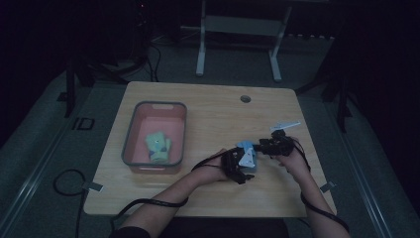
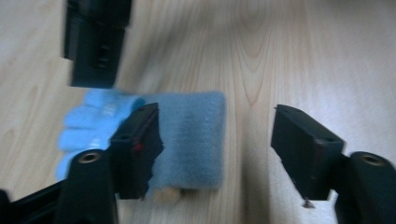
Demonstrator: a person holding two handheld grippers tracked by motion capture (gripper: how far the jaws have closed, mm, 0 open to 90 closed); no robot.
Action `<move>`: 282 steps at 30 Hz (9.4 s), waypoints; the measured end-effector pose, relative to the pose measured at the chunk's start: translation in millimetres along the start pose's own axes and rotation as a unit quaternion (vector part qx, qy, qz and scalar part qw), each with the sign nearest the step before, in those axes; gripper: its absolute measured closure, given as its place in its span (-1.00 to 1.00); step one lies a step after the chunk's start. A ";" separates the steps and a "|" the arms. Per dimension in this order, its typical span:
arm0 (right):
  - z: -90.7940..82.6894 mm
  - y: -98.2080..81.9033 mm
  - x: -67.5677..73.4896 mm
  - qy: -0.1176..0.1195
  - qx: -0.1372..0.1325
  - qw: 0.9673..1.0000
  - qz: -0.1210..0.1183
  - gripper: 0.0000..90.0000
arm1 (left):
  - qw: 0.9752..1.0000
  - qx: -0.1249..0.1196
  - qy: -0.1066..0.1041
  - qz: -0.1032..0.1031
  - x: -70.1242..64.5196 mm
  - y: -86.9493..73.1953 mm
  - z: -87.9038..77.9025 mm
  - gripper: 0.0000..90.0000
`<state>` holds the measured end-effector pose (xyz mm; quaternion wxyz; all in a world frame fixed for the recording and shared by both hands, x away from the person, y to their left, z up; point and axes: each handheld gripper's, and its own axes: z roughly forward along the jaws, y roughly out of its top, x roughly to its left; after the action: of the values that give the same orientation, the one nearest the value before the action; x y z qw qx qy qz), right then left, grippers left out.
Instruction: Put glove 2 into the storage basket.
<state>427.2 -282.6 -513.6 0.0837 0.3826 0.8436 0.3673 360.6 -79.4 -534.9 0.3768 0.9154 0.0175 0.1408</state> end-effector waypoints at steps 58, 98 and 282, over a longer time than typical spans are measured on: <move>22.2 32.3 32.9 0.071 -0.002 0.997 0.035 0.71 | 0.999 0.044 0.009 -0.012 25.0 4.1 -53.7 0.68; 38.7 109.1 94.4 0.116 -0.026 0.993 -0.023 0.72 | 0.995 0.082 0.051 -0.011 39.3 -15.1 -147.8 0.68; 42.0 12.3 63.5 0.115 -0.038 0.990 -0.073 -0.67 | 0.989 -0.032 -0.097 -0.103 -15.7 -46.9 -84.8 -0.94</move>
<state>408.1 -209.0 -526.4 0.0272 0.2719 0.8589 0.4331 326.1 10.2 -513.9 0.4182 0.9055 0.0706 0.0121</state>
